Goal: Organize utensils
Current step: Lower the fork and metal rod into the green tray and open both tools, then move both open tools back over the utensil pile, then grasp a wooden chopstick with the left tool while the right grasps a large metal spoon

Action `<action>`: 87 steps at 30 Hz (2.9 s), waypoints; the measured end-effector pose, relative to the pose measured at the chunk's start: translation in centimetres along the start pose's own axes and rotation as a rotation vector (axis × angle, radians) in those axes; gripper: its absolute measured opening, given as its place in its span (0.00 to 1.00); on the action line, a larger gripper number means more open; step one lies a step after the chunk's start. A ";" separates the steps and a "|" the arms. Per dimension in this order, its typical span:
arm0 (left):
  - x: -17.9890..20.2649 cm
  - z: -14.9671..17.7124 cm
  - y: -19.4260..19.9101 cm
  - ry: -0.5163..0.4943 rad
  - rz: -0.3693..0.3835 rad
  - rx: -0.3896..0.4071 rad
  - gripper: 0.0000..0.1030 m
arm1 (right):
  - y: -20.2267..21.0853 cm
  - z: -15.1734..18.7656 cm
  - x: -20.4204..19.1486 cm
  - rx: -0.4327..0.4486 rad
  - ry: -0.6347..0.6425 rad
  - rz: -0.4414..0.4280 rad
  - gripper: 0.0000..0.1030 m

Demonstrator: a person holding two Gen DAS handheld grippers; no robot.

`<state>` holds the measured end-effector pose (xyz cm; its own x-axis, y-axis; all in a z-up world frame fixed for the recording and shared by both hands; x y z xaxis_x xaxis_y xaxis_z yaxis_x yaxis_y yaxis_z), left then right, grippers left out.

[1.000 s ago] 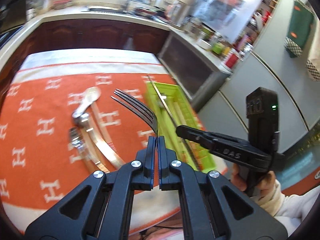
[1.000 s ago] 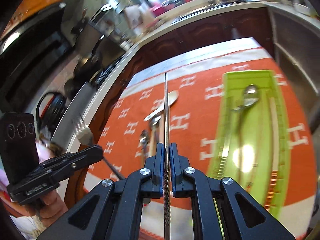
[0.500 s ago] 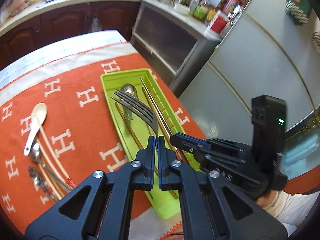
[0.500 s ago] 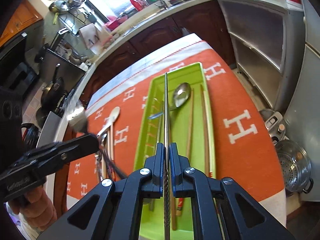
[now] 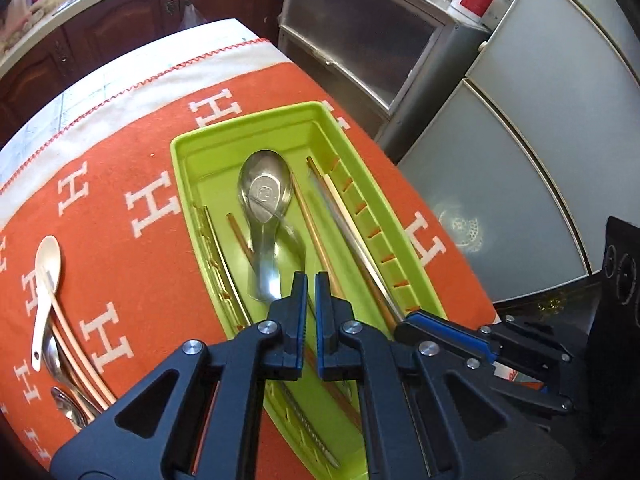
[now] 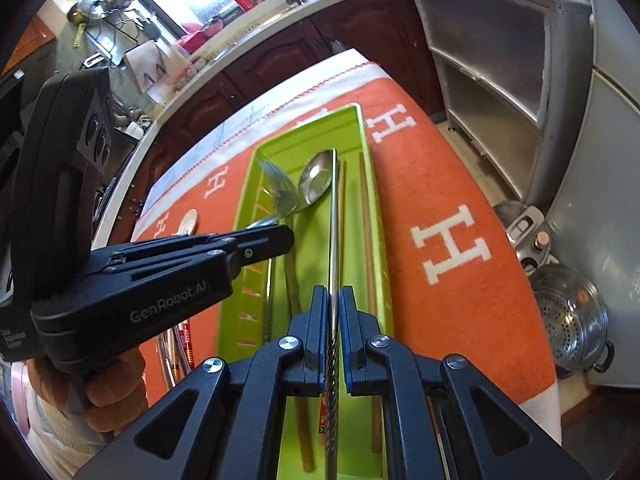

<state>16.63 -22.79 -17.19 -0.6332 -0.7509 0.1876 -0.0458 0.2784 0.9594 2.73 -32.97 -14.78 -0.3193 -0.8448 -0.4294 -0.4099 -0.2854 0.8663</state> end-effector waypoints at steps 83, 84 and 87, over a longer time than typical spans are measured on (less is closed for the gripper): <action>-20.4 20.1 5.3 0.540 0.061 0.175 0.19 | -15.2 1.6 -26.5 -0.292 0.518 -0.103 0.16; -20.3 19.9 5.1 0.540 0.067 0.173 0.19 | -15.8 1.3 -26.7 -0.300 0.520 -0.109 0.16; -20.2 19.5 4.6 0.537 0.073 0.167 0.19 | -16.8 0.8 -27.1 -0.305 0.529 -0.106 0.16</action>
<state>14.13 5.38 -20.74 -0.1593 -0.9133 0.3748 -0.1660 0.3990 0.9018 17.60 -4.88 -17.92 0.2091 -0.8921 -0.4005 -0.1282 -0.4310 0.8932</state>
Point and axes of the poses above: each gripper's, at about its wrist camera, not at the fingertips, and y roughly against the way its jaws point, x to its right, z to its underside, the point moved 6 cm from there along -y, roughly the way its jaws point, and after that the axes turned 10 degrees about -x, right-handed, at the moved point
